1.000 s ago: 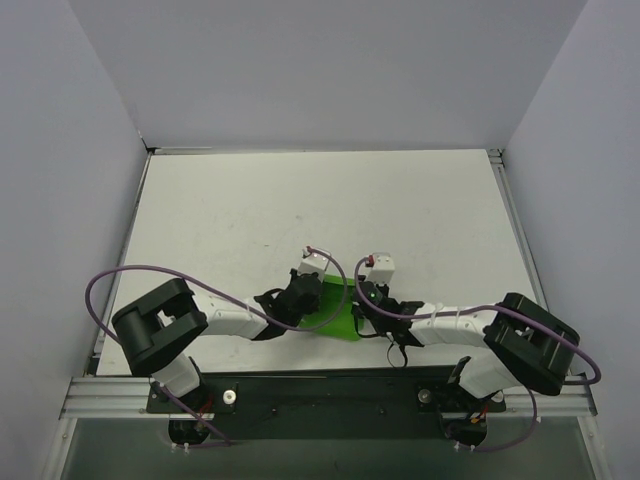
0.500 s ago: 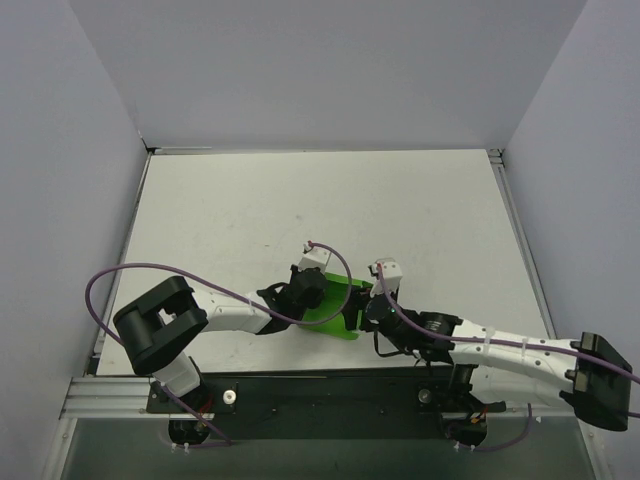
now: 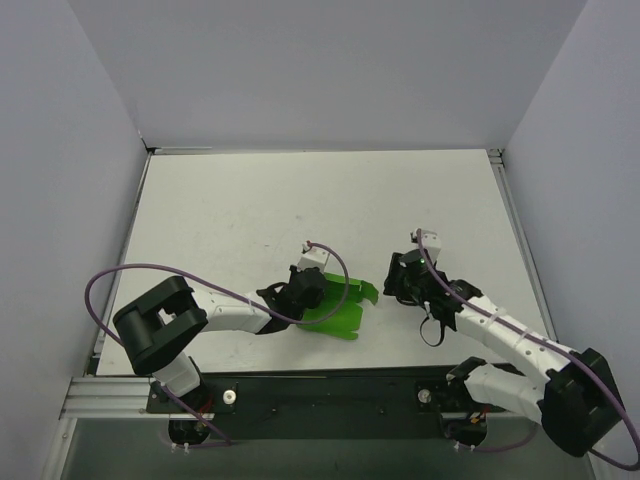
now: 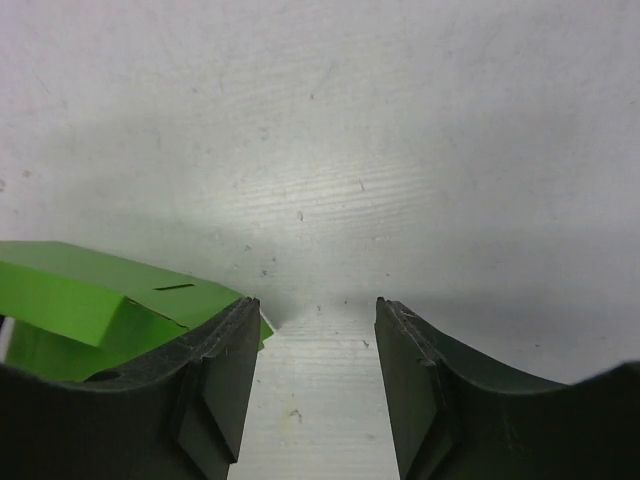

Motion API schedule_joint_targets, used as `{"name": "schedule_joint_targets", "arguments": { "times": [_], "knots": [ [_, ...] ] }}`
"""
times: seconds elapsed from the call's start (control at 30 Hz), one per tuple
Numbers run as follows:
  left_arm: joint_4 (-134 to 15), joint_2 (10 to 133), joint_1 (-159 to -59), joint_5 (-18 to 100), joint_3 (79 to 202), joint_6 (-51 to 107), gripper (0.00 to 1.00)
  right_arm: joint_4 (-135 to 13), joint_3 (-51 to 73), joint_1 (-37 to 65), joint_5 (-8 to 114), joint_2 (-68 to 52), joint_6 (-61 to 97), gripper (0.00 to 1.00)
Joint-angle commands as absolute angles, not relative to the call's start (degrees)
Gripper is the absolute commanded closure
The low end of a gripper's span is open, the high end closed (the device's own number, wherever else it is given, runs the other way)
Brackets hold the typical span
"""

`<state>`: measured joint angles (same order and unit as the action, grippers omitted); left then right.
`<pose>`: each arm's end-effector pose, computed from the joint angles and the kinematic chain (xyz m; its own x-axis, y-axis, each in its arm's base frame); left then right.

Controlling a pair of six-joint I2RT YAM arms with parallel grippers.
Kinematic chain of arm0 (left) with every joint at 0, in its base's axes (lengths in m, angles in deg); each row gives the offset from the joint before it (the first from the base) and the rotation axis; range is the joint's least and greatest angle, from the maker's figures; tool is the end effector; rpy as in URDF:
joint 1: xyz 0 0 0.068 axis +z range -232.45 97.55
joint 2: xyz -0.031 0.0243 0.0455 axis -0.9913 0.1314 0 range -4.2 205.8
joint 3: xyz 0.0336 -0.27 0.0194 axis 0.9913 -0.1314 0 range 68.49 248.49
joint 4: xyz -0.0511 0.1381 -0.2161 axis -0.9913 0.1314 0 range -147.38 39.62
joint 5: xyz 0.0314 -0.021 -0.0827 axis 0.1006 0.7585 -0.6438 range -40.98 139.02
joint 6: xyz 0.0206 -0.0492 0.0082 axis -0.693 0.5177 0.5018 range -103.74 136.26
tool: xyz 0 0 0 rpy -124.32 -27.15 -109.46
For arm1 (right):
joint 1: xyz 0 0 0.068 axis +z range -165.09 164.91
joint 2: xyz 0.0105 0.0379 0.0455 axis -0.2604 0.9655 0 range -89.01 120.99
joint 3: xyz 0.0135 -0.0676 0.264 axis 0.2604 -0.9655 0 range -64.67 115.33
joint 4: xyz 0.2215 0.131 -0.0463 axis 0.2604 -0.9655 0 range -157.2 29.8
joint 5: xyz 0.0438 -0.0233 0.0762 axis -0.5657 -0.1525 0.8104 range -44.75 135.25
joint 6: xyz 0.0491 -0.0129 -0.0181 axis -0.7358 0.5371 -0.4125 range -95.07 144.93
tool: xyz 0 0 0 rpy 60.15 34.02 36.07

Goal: Fold the paper box

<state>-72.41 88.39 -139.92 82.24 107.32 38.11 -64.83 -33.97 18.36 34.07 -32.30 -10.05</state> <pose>0.1812 -0.2476 0.1500 -0.4893 0.1882 -0.8516 0.3163 0.9482 0.0278 0.1835 0.1130 0.2252 -0.5786 0.2918 -0.7617 -0.0854 0.9070 0.4123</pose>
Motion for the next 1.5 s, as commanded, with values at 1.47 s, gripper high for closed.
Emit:
{"name": "schedule_joint_targets", "arguments": {
  "times": [1.47],
  "knots": [
    [-70.7,88.2,-139.4,77.6,107.3,33.7,1.00,-29.9,-41.7,25.5,55.2,-18.1,8.0,0.40]
  ]
}}
